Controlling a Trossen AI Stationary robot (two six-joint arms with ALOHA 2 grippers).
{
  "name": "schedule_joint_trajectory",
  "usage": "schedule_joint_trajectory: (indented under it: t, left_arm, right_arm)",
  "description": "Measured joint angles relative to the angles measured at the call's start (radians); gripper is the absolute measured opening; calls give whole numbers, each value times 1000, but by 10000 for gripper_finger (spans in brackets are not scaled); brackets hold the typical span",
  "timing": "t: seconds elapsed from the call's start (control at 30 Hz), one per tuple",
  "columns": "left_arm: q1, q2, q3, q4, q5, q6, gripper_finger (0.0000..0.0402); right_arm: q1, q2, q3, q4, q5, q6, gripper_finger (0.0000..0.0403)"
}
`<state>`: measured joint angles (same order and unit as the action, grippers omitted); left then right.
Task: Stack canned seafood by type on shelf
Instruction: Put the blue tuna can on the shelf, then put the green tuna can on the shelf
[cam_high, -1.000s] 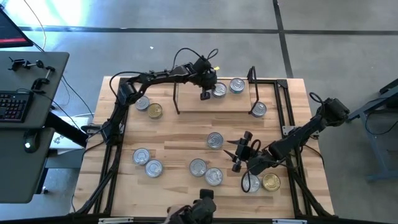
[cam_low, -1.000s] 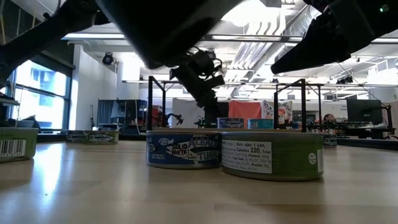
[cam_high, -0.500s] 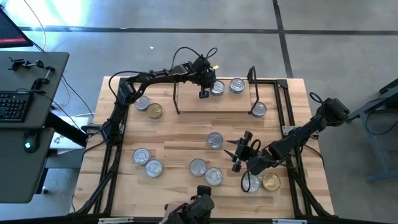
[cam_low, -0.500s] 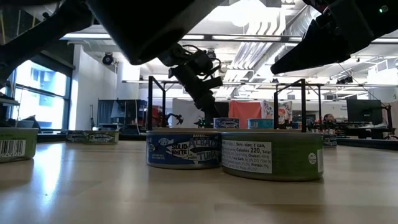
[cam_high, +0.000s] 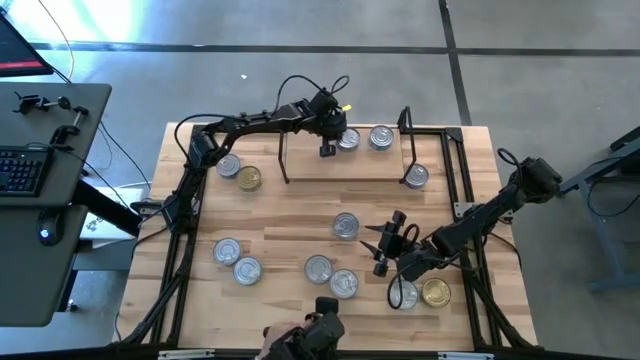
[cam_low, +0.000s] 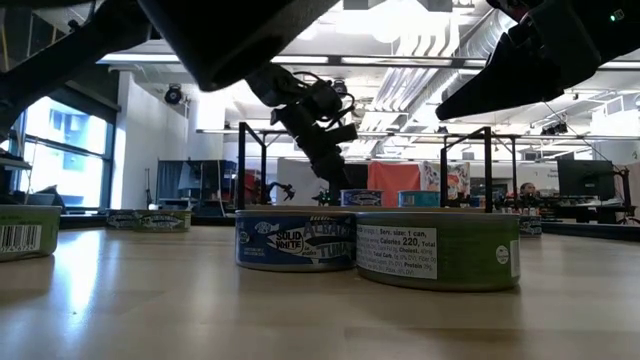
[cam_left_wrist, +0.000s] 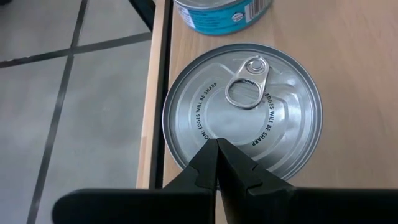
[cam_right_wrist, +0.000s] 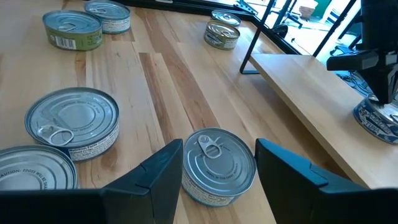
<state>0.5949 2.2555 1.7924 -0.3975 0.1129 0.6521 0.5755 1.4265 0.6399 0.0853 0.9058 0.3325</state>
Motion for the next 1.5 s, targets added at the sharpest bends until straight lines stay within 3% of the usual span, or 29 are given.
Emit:
schedule_joint_trajectory:
  t: [0.43, 0.8, 1.0, 1.1, 1.33, 1.5]
  left_arm:
    - [-14, -69, -6, -39, -45, -1, 0]
    - [-93, -162, -3, -103, -45, -34, 0]
    - [-196, -161, -3, -198, -226, -149, 0]
    - [-261, -161, -10, -289, -246, -183, 0]
    - [-405, -256, -234, -253, -227, -283, 0]
    - [-511, -450, -514, -21, -199, -444, 0]
  right_arm:
    - [0, 0, 0, -15, 0, 8, 193]
    - [0, 0, 0, -17, 0, 15, 193]
    - [0, 0, 0, -35, 0, 36, 193]
    - [0, 0, 0, -37, -8, 42, 193]
    - [0, 0, 0, -36, -40, 107, 193]
    - [0, 0, 0, -36, -66, 116, 193]
